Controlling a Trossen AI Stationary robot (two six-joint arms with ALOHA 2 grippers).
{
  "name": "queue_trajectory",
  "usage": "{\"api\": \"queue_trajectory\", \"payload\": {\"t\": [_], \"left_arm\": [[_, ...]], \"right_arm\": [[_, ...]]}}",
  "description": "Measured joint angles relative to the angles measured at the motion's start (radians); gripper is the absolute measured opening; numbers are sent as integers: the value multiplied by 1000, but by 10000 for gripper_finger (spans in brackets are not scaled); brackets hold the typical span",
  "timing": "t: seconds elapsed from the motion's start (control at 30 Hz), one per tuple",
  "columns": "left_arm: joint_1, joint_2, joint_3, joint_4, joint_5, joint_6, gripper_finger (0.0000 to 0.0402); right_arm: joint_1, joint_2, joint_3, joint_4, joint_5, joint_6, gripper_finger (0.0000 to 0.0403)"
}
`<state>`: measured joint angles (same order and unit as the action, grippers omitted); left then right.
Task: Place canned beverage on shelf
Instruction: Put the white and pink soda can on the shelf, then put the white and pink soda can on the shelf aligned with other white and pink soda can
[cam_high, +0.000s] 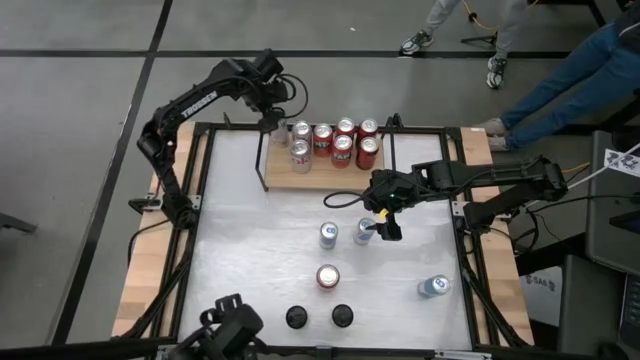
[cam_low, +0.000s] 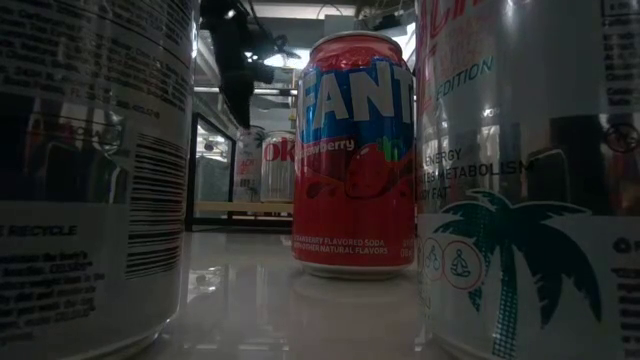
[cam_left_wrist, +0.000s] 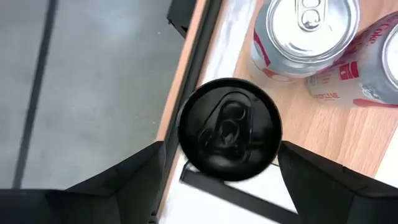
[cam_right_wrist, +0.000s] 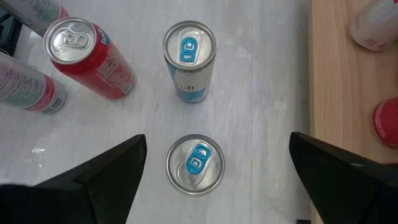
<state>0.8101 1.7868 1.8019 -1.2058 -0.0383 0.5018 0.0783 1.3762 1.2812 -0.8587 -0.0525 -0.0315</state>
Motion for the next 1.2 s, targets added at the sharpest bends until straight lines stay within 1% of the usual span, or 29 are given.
{"api": "queue_trajectory", "payload": {"t": [0.37, 0.63, 0.93, 1.2], "left_arm": [[-8, -107, 1, 7, 7, -29, 299], [-57, -194, 1, 10, 11, -84, 299], [-186, -277, 1, 10, 10, -250, 299], [-324, -303, 1, 1, 10, -344, 299]], "right_arm": [[0, 0, 0, 0, 0, 0, 383], [0, 0, 0, 0, 0, 0, 383], [0, 0, 0, 0, 0, 0, 383], [0, 0, 0, 0, 0, 0, 383]]}}
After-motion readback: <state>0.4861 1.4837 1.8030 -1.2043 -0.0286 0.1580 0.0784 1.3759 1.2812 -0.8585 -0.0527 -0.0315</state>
